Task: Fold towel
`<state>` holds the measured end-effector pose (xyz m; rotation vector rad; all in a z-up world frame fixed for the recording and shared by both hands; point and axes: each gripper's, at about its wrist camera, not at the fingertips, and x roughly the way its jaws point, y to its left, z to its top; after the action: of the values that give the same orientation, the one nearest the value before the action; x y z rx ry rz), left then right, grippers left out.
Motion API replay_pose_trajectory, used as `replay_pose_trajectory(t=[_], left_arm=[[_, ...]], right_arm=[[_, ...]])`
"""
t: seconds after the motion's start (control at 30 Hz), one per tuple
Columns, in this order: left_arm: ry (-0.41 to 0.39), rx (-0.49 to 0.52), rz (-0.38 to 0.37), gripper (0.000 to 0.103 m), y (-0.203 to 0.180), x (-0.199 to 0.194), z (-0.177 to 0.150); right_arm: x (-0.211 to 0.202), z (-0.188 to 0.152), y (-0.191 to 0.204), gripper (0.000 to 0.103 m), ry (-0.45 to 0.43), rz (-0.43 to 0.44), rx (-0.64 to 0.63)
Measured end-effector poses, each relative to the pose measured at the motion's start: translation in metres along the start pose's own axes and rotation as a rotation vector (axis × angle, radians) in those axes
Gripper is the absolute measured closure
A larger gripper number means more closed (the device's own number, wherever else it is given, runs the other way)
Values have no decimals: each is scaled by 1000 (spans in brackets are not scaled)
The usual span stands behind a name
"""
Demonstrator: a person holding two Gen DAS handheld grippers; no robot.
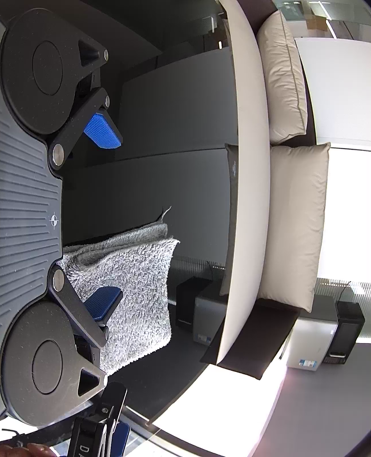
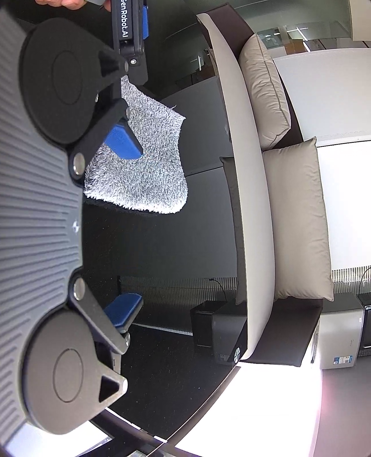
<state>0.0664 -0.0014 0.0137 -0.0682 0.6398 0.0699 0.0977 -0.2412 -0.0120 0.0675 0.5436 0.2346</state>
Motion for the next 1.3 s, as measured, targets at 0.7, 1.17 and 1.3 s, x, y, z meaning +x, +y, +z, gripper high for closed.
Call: replay_pose_trajectory(t=[0.7, 1.17, 1.3], left_arm=[[-44, 9, 9, 1, -1, -28, -17], [-45, -5, 7, 1, 2, -44, -29], [-44, 0, 3, 1, 1, -49, -33]], right_arm=[[-17, -13, 3, 1, -6, 7, -10], [-31, -25, 4, 1, -5, 8, -12], [-36, -28, 6, 1, -5, 6, -15]])
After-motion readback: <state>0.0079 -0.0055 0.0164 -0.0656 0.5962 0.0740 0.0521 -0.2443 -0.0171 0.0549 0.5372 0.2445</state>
